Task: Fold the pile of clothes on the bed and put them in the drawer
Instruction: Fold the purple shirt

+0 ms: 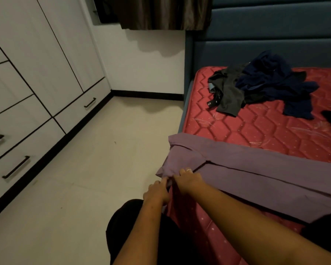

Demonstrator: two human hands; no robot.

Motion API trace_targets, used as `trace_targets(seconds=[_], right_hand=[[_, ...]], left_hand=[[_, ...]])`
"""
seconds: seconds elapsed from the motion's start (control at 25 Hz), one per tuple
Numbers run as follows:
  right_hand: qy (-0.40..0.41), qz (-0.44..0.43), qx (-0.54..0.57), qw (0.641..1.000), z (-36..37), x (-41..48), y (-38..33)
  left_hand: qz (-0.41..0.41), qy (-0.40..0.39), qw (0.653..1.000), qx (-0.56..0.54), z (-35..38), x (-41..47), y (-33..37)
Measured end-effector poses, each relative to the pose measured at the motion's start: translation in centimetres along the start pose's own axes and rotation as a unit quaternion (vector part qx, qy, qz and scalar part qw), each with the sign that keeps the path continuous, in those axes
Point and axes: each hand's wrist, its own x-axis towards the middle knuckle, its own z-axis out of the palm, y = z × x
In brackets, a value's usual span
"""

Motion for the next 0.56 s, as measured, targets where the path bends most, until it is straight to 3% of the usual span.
trace_targets(seconds=[0.08,0.24,0.44,0.56], right_hand=[[0.003,0.017,-0.027,0.999,0.2,-0.4,-0.8],[0.022,0.013,0.031,0.999,0.8,-0.6,-1.5],[0.022,-0.023,0.086,0.996,1.4,0.0,-1.7],[0.018,-0.035,0.105,0.994,1.5,0.5,-2.0]], left_hand=[[0.007,0.01,1.0,0.015,-0.5,0.1,-0.9],[0.028,-0.004,0.999,0.033,-0.8,-0.2,-0.5],[0.062,0.027,0.996,-0.063,0.3,-0.6,-0.5],[0.077,0.017,0.997,-0.024,0.2,-0.1,-0.7]])
